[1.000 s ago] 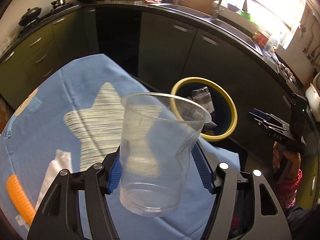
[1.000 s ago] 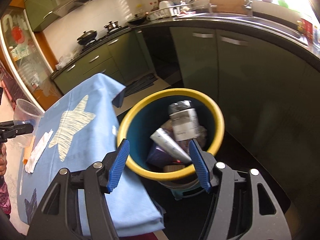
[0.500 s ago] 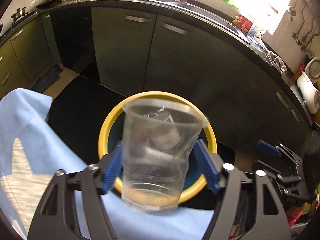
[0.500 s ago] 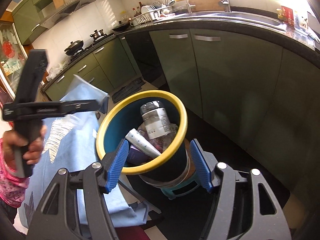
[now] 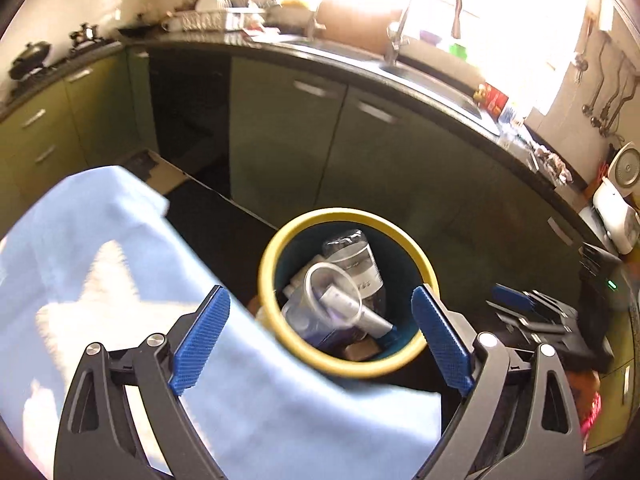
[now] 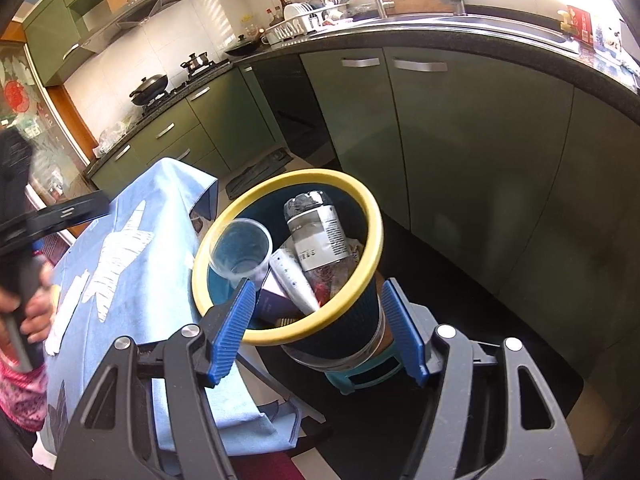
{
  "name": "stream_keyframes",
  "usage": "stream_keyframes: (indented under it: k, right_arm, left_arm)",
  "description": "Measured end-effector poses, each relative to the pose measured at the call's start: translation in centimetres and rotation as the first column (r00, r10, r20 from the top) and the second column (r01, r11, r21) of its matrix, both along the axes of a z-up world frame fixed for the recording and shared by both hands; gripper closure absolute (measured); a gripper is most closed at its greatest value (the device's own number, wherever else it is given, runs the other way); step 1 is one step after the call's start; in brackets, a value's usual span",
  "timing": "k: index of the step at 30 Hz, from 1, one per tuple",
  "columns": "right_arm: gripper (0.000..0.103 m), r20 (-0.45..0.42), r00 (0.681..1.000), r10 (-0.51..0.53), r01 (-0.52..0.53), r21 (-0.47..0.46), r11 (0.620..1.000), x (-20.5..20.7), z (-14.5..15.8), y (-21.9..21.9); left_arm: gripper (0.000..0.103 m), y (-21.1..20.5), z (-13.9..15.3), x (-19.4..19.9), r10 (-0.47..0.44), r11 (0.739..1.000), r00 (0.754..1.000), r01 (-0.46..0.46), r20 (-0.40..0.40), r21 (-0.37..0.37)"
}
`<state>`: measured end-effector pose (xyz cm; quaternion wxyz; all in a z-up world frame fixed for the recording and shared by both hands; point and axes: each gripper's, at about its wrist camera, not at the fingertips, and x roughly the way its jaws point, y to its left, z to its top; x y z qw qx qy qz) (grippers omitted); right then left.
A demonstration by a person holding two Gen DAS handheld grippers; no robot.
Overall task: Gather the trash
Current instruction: 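Move the right gripper to the white paper towel and pinch it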
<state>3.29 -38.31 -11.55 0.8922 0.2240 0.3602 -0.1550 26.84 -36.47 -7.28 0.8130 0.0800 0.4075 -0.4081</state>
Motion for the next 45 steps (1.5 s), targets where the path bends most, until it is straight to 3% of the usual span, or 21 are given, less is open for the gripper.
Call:
stream_keyframes:
  k: [8, 12, 16, 21, 26, 31, 33, 38, 45]
  right_arm:
    - [0.04, -0.028, 0.997, 0.066, -0.066, -0.011, 0.998, 2.1, 0.1, 2.9]
    - [0.04, -0.053, 0.986, 0.161, -0.162, -0.022, 0.987, 4.7, 0.1, 6.0]
    - [0.04, -0.073, 0.959, 0.274, -0.277, -0.046, 0.96, 8.2, 0.6, 10.2]
    - [0.04, -0.085, 0.889, 0.45, -0.456, -0.064, 0.888, 12.7, 1.3, 17.3]
    - [0.04, -0.095, 0.765, 0.637, -0.643, -0.066, 0.763, 17.0, 1.5, 26.3]
    - [0.04, -0.123, 0.631, 0.766, -0.775, -0.056, 0.63, 20.0, 0.7, 34.9]
    - [0.035, -0.147, 0.588, 0.796, -0.808, -0.063, 0.585, 20.9, 0.1, 37.9]
    - [0.027, -0.234, 0.563, 0.793, -0.824, -0.086, 0.56, 23.3, -1.2, 41.4]
    - [0.022, -0.313, 0.562, 0.766, -0.825, -0.142, 0.547, 24.3, -2.8, 43.7]
  left_arm:
    - [0.009, 12.1, 2.8, -4.9, 0.141, 0.989, 0.985, -0.136, 0.097, -0.055]
    - [0.006, 19.1, 2.5, -7.6, 0.263, 0.965, 0.953, -0.259, 0.153, -0.043]
    - [0.006, 25.7, 1.5, -9.6, 0.385, 0.921, 0.907, -0.389, 0.167, -0.014]
    - [0.006, 33.3, -0.2, -11.6, 0.513, 0.857, 0.85, -0.515, 0.123, -0.017]
    - [0.005, 37.3, -1.7, -13.1, 0.582, 0.809, 0.801, -0.588, 0.141, -0.003]
    - [0.005, 39.2, -2.6, -13.4, 0.611, 0.79, 0.783, -0.613, 0.114, -0.025]
    - [0.005, 39.6, -2.8, -13.6, 0.614, 0.788, 0.782, -0.614, 0.106, -0.032]
    - [0.005, 40.6, -3.3, -13.8, 0.623, 0.782, 0.778, -0.621, 0.084, -0.053]
    - [0.005, 41.5, -4.1, -13.8, 0.632, 0.775, 0.773, -0.629, 0.054, -0.065]
